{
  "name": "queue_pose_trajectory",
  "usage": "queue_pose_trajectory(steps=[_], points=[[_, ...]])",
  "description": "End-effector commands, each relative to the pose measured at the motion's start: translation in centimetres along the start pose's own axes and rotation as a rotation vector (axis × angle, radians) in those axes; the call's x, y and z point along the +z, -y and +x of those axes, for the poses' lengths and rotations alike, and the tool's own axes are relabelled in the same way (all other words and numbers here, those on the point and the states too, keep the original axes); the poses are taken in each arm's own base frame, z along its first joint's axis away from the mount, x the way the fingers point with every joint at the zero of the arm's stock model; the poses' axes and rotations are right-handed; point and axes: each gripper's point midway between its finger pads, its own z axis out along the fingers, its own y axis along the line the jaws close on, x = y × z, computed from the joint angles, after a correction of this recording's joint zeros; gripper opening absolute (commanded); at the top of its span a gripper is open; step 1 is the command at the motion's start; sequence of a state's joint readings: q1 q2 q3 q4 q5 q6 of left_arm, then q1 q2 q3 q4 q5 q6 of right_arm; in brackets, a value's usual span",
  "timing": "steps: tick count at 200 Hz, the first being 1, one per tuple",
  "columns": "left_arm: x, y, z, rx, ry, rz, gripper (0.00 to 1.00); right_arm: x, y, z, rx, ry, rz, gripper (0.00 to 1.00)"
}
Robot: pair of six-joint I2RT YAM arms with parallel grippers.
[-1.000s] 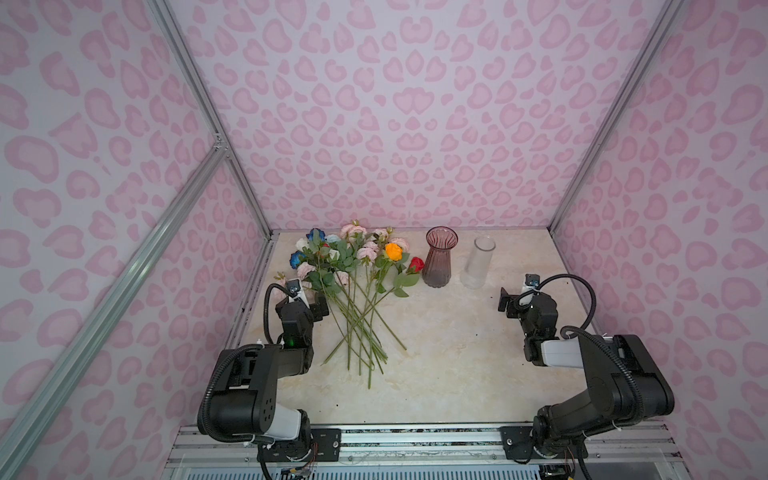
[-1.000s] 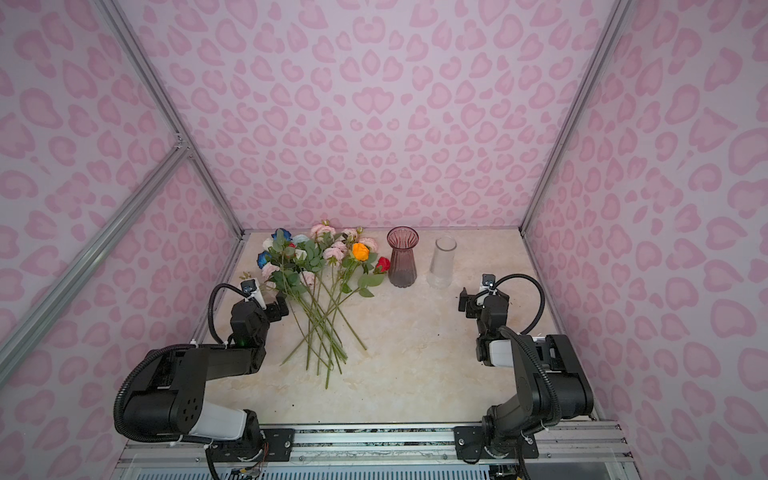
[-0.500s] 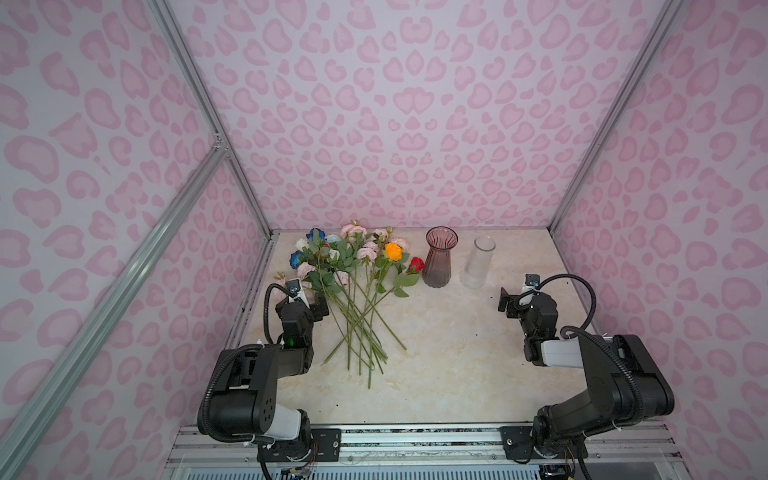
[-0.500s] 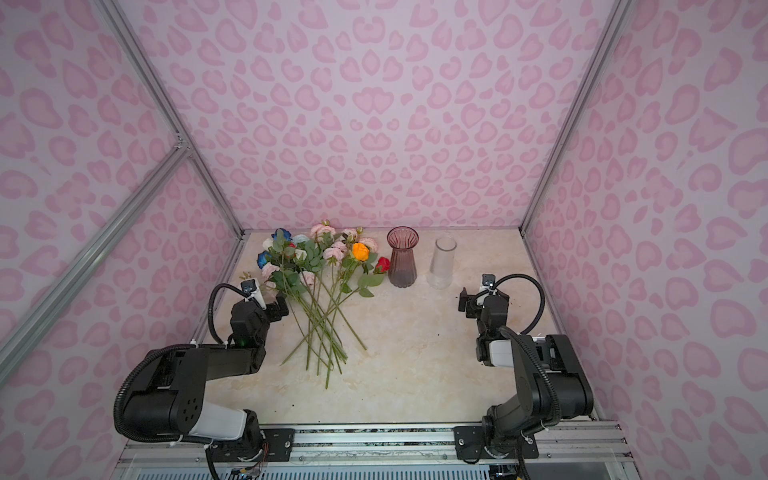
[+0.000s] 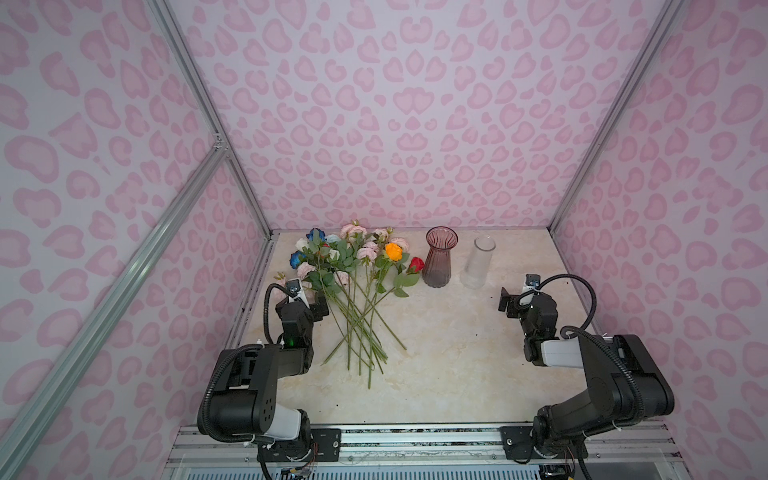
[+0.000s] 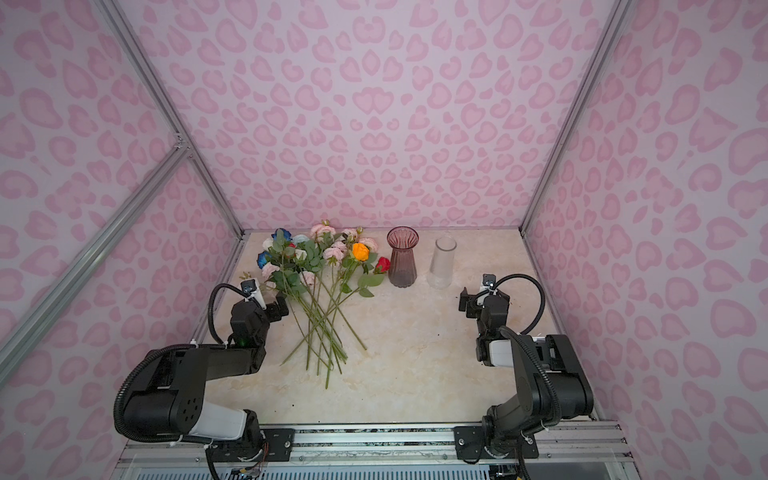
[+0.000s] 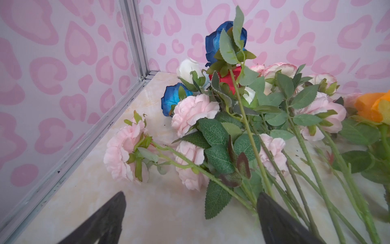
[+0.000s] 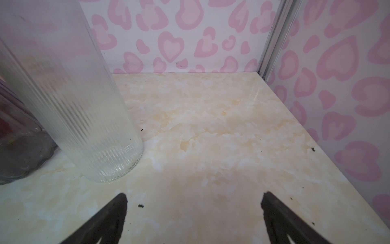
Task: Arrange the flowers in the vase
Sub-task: 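Move right gripper to the pink vase while left gripper moves over flowers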
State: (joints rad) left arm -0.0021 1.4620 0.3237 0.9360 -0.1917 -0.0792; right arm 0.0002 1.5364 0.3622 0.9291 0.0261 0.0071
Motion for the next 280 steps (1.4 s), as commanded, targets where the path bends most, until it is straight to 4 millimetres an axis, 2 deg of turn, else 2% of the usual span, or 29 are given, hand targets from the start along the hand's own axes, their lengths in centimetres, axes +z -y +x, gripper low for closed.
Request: queue_pose_trajectory(steps=[1,13,39,54,72,86,103,109,125,128,132,136,145,153,161,174,194,210,224,244,280], points=[[-0.4,-0.3,-2.6,-0.006,0.028,-0.027,0.98,-0.4,0.9,-0.9,0.007,0.038,0.083,1.00],[-1.1,-0.5,-4.1,-0.012,0.033,-0.040,0.98,-0.9,1.8,-1.7,0.009,0.025,0.157,1.00],[-4.2,-0.3,-8.6,-0.063,0.115,-0.002,0.98,-2.1,3.6,-3.8,0.046,-0.089,0.271,1.00],[-6.4,0.1,-11.8,-0.110,0.175,0.041,0.98,-3.5,3.6,-5.7,0.041,-0.112,0.298,1.00],[-9.0,1.0,-15.6,-0.178,0.228,0.117,0.98,-5.5,2.5,-8.5,0.044,-0.084,0.288,1.00],[-10.7,1.2,-18.2,-0.281,0.223,0.147,0.98,-7.1,2.9,-10.5,0.187,-0.054,0.312,1.00],[-12.0,0.2,-19.6,-0.551,0.130,0.102,0.98,-7.5,2.3,-11.0,0.401,-0.069,0.173,1.00],[-12.3,0.1,-19.5,-0.637,0.084,0.090,0.98,-7.5,2.0,-11.1,0.459,-0.067,0.117,1.00],[-13.1,2.8,-22.1,-0.604,0.092,0.277,0.98,-7.4,1.6,-11.6,0.659,-0.016,-0.042,1.00],[-13.3,3.3,-22.6,-0.597,0.095,0.304,0.98,-7.3,1.7,-11.7,0.692,-0.007,-0.057,0.96],[-13.5,3.6,-23.1,-0.601,0.101,0.330,0.98,-7.3,1.7,-11.9,0.720,-0.009,-0.077,0.85],[-13.5,3.9,-23.5,-0.611,0.101,0.349,0.98,-7.4,1.8,-11.9,0.739,-0.024,-0.079,0.77],[-13.4,4.5,-23.9,-0.618,0.092,0.380,0.98,-7.4,1.9,-11.9,0.727,-0.083,-0.053,0.65],[-13.0,5.3,-24.0,-0.606,0.060,0.412,0.98,-7.6,1.7,-12.2,0.662,-0.131,-0.052,0.58],[-12.6,6.0,-23.9,-0.607,0.017,0.434,1.00,-7.8,1.7,-12.2,0.632,-0.172,-0.037,0.57],[-11.6,6.2,-23.1,-0.664,-0.037,0.428,0.96,-8.2,1.6,-12.5,0.603,-0.201,-0.030,0.54],[-10.8,6.1,-22.2,-0.727,-0.036,0.422,0.92,-8.8,1.1,-13.3,0.593,-0.162,-0.073,0.56],[-10.4,6.9,-21.7,-0.722,-0.075,0.431,0.85,-9.3,0.6,-13.9,0.636,-0.128,-0.116,0.54],[-10.3,8.5,-21.3,-0.678,-0.126,0.449,0.80,-9.7,-0.8,-15.0,0.590,-0.115,-0.193,0.39],[-10.4,10.3,-20.8,-0.632,-0.139,0.451,0.79,-9.7,-1.7,-14.8,0.475,-0.243,-0.113,0.24],[-10.4,14.4,-20.3,-0.560,-0.207,0.509,0.76,-9.3,-5.8,-16.8,0.388,-0.328,-0.154,0.27]])
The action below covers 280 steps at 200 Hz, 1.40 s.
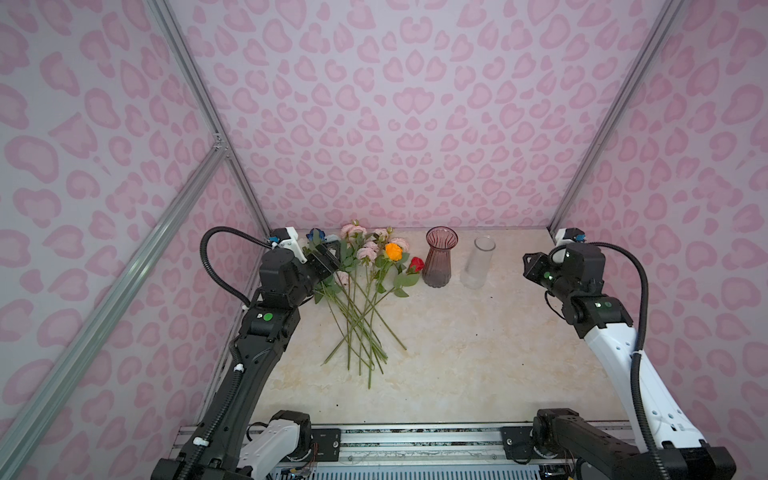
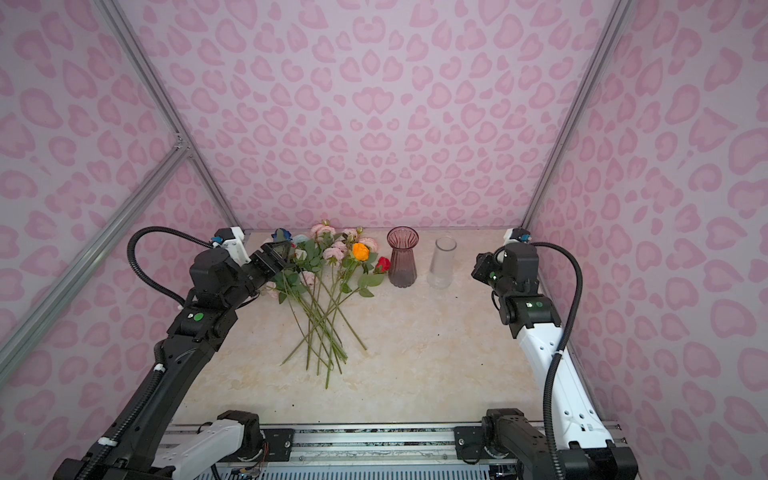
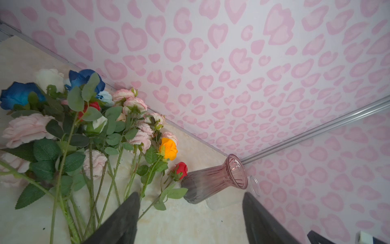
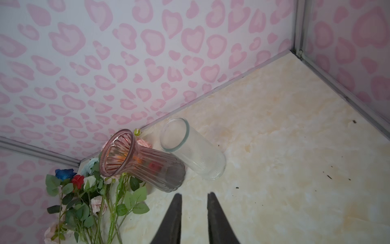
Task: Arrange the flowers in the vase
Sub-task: 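Move right gripper to the pink vase while left gripper moves over flowers, then close the right gripper on the rim of the pink ribbed vase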
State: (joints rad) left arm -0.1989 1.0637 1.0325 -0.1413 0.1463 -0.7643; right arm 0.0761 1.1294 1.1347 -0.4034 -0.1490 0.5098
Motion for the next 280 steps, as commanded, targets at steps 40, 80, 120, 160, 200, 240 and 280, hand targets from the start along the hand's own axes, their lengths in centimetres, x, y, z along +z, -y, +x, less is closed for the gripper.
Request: queue_pose_trajectory(steps=[40,80,120,160,200,240,280], points=[[3.0,1.2,4.4,0.041,-0.180,0.003,0.75,3.0,-6.1,3.5,-0.146,-0.200,0.020,0.30],[3.4,1.3,7.0,-0.007,-0.271,0.036,0.75,6.4,-10.3,4.6,-0.151,-0.247,-0.022,0.24],[2.9,2.1,7.8,-0.016,-0.313,0.085,0.74,9.8,-12.4,4.8,-0.174,-0.296,-0.013,0.28],[3.1,1.8,8.4,-0.009,-0.333,0.072,0.74,12.5,-11.8,4.5,-0.202,-0.318,0.056,0.36],[3.0,2.1,8.4,-0.006,-0.337,0.083,0.74,14.2,-10.7,4.6,-0.229,-0.359,0.088,0.37],[3.2,1.8,8.6,-0.008,-0.343,0.075,0.74,16.1,-9.9,6.0,-0.252,-0.425,0.093,0.37],[3.4,1.6,8.8,-0.011,-0.349,0.066,0.74,17.2,-9.9,7.0,-0.277,-0.461,0.084,0.35]])
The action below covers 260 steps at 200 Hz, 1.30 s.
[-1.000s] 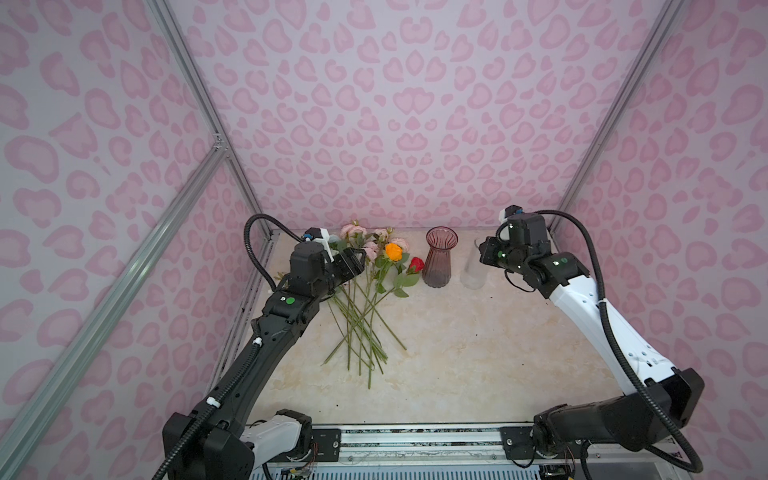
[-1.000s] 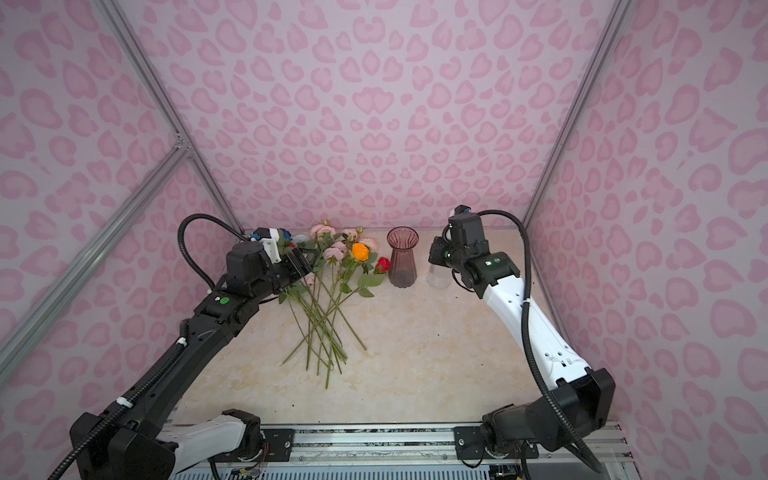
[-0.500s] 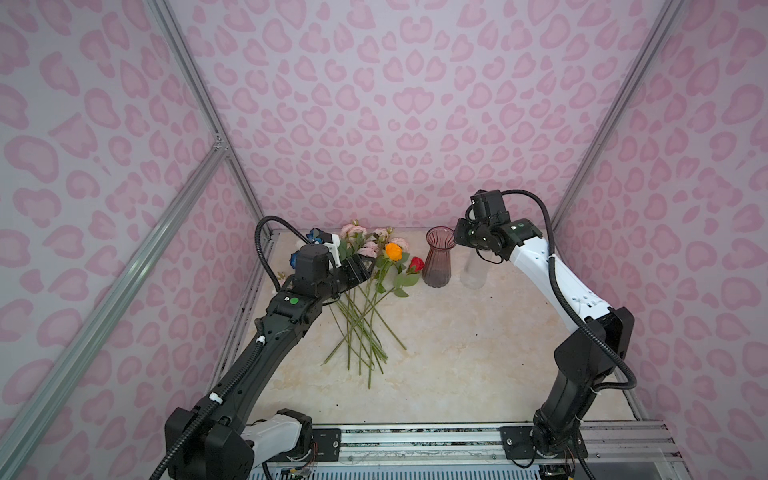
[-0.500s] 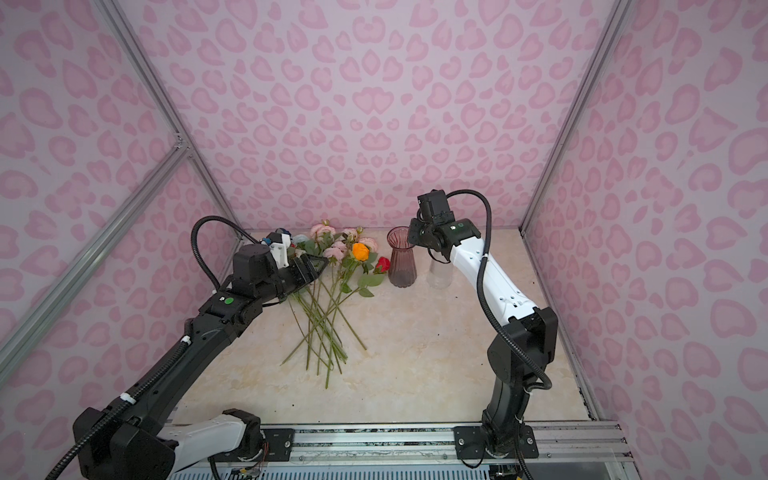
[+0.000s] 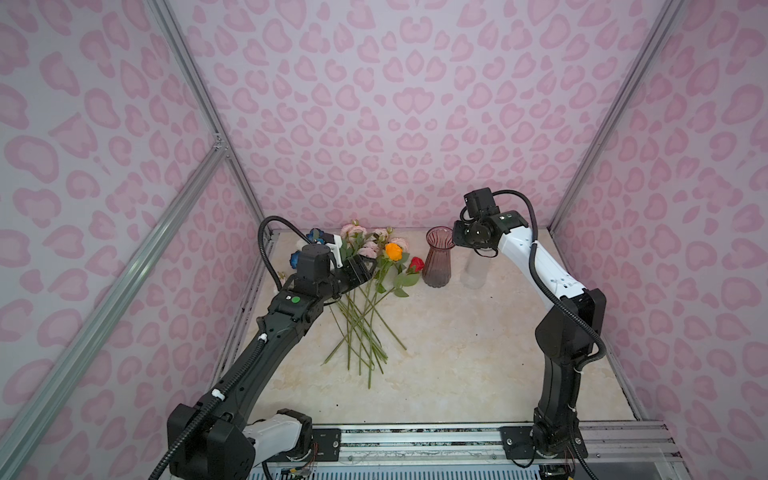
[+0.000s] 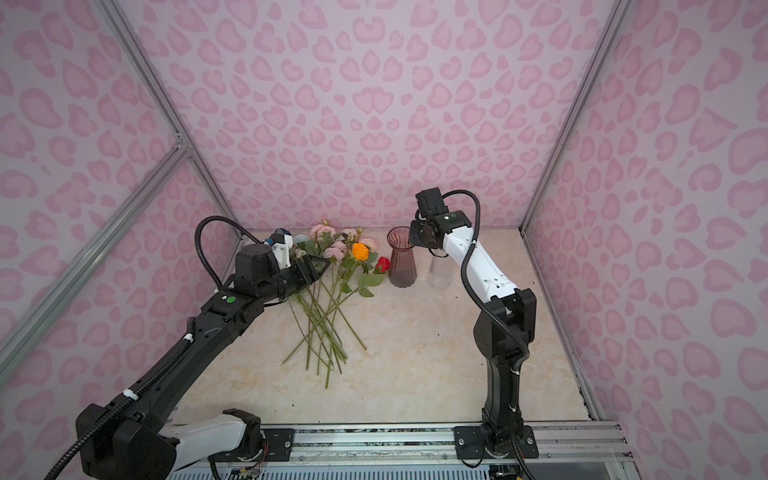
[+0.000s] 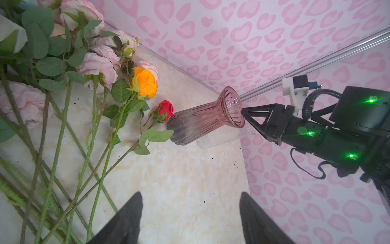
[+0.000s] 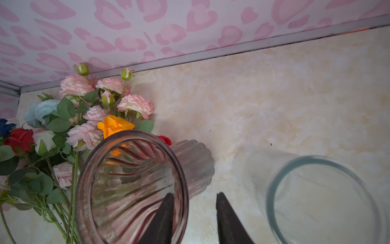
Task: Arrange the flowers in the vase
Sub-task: 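Close the right gripper on the rim of the pink ribbed vase, then slide the pink vase nearer with right gripper while left gripper moves over stems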
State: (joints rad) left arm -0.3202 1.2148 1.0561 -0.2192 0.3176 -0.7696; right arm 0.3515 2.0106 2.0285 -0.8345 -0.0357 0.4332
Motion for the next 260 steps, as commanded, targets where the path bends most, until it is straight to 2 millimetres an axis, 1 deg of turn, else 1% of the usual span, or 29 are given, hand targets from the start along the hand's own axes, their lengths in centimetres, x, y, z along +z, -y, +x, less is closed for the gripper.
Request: queue_pose_trajectory(steps=[1,31,50,63,93,124,152,156,169,208,217,243,260], points=[[0.1,0.2,-0.1,0.002,-0.001,0.007,0.74,0.7,-0.2,0.8,-0.031,-0.040,-0.011,0.35],[0.3,0.0,0.0,-0.001,-0.005,0.000,0.74,1.8,-0.1,1.0,-0.027,-0.057,-0.008,0.32],[0.4,-0.1,0.1,-0.003,-0.010,-0.004,0.74,2.2,-0.1,0.9,-0.014,-0.066,-0.015,0.29],[0.4,-0.2,0.0,-0.003,-0.009,-0.006,0.74,2.4,-0.2,0.9,0.005,-0.079,-0.034,0.26],[0.4,-0.2,0.0,-0.001,-0.008,-0.008,0.73,2.8,-0.4,1.0,0.041,-0.097,-0.072,0.15],[0.3,-0.2,-0.1,0.003,-0.004,-0.010,0.74,2.1,-0.8,0.5,0.062,-0.077,-0.104,0.08],[0.4,-0.2,-0.1,0.004,-0.007,-0.012,0.74,1.5,-0.8,0.3,0.072,-0.064,-0.116,0.05],[0.4,-0.3,-0.1,0.005,-0.006,-0.013,0.73,1.4,-0.8,0.4,0.075,-0.066,-0.120,0.03],[0.3,-0.2,-0.1,0.008,-0.004,-0.015,0.73,1.1,-1.0,0.4,0.087,-0.068,-0.147,0.00],[0.2,-0.2,-0.2,0.013,0.003,-0.015,0.73,-0.1,-2.1,0.1,0.112,-0.063,-0.220,0.00],[0.2,-0.2,-0.3,0.013,0.004,-0.016,0.74,-0.6,-2.6,0.1,0.113,-0.061,-0.244,0.00],[0.3,-0.3,-0.3,0.015,0.002,-0.021,0.73,-1.9,-3.5,0.3,0.116,-0.054,-0.287,0.00],[0.4,-0.4,-0.3,0.013,0.001,-0.024,0.73,-2.7,-3.9,0.8,0.112,-0.055,-0.299,0.00]])
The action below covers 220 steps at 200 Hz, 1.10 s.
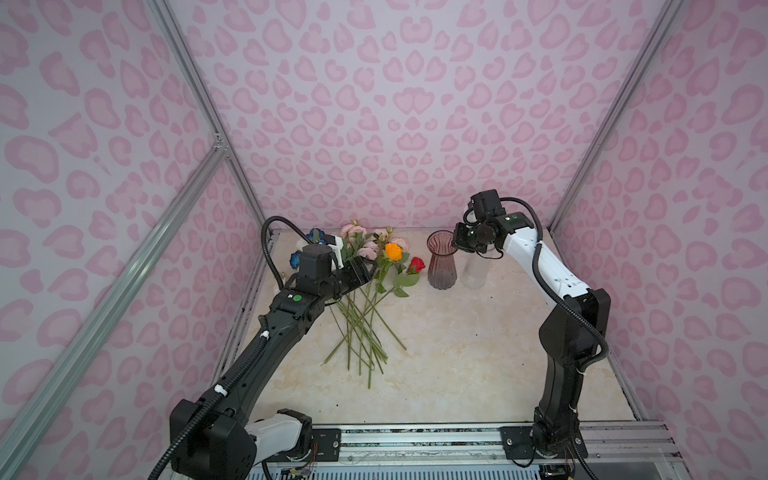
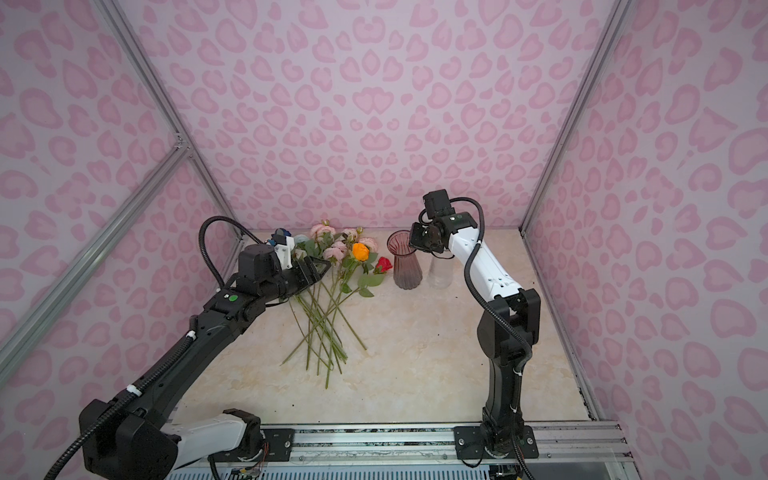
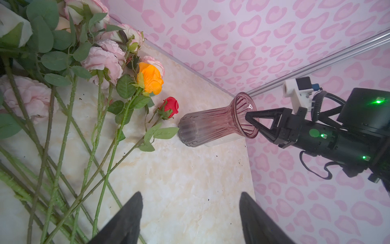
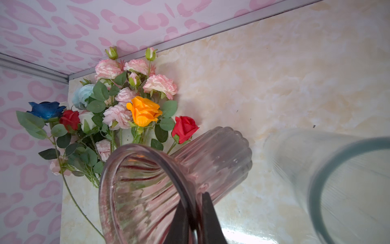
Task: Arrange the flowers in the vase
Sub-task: 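Slide the pink vase nearer with right gripper while left gripper moves over stems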
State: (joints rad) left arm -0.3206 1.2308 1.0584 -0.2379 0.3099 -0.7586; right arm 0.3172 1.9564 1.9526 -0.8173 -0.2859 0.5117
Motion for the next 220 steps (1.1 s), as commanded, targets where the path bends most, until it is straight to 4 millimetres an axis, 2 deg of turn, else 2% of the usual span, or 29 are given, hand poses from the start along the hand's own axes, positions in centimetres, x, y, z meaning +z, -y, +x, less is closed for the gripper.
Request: queue_pose_trajectory(steps=[1,41,80,97,102,110,143,187,197,220], points=[[0.0,0.3,-0.6,0.011,0.017,0.001,0.74,-1.1,-2.5,-0.6,-0.004,0.045,-0.099,0.00],[-0.1,0.1,-0.8,0.020,0.025,-0.011,0.73,-2.7,-3.4,1.9,-0.003,0.040,-0.127,0.00],[0.0,0.0,-0.6,0.019,0.015,-0.012,0.74,-5.0,-3.4,6.4,-0.018,0.017,-0.138,0.00],[0.0,0.1,-0.7,0.026,0.017,-0.010,0.74,-6.0,-3.0,8.7,-0.025,-0.015,-0.134,0.00],[0.0,0.1,-0.7,0.031,0.017,-0.009,0.74,-5.8,-2.2,10.3,-0.025,-0.045,-0.118,0.00],[0.1,0.1,-0.6,0.037,0.016,-0.007,0.74,-6.2,-1.7,11.4,-0.026,-0.058,-0.109,0.00],[0.7,-0.3,-0.2,0.044,0.001,-0.010,0.74,-7.2,-0.5,14.2,-0.001,-0.076,-0.131,0.00],[2.5,-1.5,0.6,0.047,-0.062,-0.048,0.74,-6.8,0.4,15.6,0.004,-0.099,-0.134,0.00],[2.6,-1.9,0.6,0.057,-0.063,-0.062,0.74,-6.8,0.5,15.6,0.001,-0.098,-0.132,0.10],[2.9,-2.5,0.5,0.079,-0.066,-0.098,0.75,-7.2,0.6,15.2,-0.017,-0.082,-0.118,0.20]])
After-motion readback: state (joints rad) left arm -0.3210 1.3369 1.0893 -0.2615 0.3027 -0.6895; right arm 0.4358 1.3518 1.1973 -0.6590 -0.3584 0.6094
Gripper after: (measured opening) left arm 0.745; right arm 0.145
